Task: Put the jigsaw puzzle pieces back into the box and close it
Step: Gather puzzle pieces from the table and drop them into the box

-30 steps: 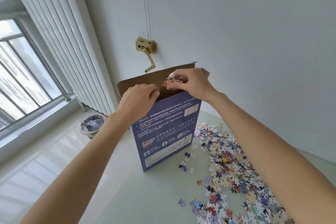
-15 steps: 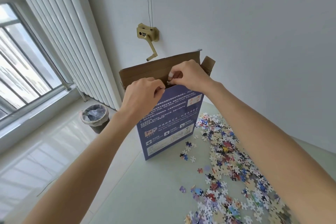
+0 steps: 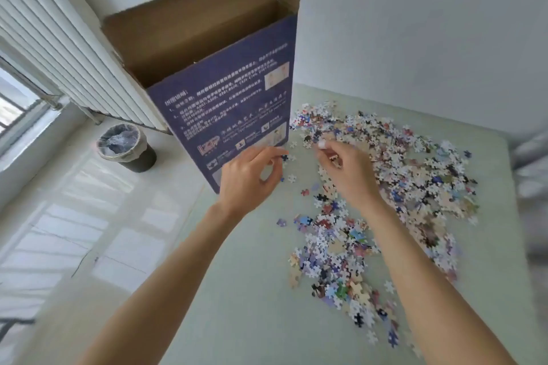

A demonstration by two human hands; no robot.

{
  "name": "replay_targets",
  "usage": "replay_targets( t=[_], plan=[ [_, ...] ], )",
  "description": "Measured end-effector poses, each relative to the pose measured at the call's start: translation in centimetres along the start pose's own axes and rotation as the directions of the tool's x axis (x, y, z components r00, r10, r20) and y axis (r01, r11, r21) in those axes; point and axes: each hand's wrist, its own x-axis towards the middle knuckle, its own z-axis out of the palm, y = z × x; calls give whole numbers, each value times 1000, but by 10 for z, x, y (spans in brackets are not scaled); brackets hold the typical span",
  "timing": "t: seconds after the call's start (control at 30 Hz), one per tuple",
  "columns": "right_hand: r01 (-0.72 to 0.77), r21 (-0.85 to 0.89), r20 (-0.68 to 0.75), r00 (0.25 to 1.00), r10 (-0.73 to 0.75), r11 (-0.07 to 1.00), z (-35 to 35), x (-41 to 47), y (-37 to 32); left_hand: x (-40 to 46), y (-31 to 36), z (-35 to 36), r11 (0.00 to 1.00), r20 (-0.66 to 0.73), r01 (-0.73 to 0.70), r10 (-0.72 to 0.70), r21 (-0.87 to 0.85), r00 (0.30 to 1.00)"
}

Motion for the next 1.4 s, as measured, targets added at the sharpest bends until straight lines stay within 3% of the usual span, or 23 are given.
replay_targets(
  t=[0.1,0.17,0.23,0.3,0.37,0.43,0.53,0.63,0.73,0.87,1.17,1.4],
  plan=[
    [-209,-170,132,963,233,963,12,-57,57,-42,-3,45,977,284,199,-171,-72,944],
    [-324,-251,185,909,374,912,20,-91,92,-66,-4,75,952,524,305,-249,-20,815],
    [-401,-337,224,845,486,852,27,-113,116,-86,-5,100,934,698,319,-337,162,632],
    [-407,-465,257,788,560,786,34,-124,133,-101,-5,117,889,744,297,-454,348,490],
    [-419,-554,270,727,631,720,39,-126,143,-113,-5,130,832,709,342,-552,437,439],
    [-436,-596,254,694,673,674,43,-124,148,-121,-4,138,814,683,402,-574,419,451],
    [-356,-641,284,714,641,680,50,-122,146,-129,3,143,858,742,405,-490,317,457],
    [-222,-606,399,746,533,764,57,-133,136,-134,13,146,908,809,298,-402,293,428],
    [-84,-624,472,752,461,777,61,-155,129,-139,20,148,936,835,156,-351,314,423],
    [-96,-633,454,757,469,768,65,-169,126,-145,26,150,947,854,56,-311,317,417],
    [-269,-555,390,752,531,788,67,-166,119,-150,29,148,928,847,319,-321,193,423],
    [-341,-464,395,746,536,818,64,-165,121,-148,28,149,899,839,404,-344,166,422]
  ],
)
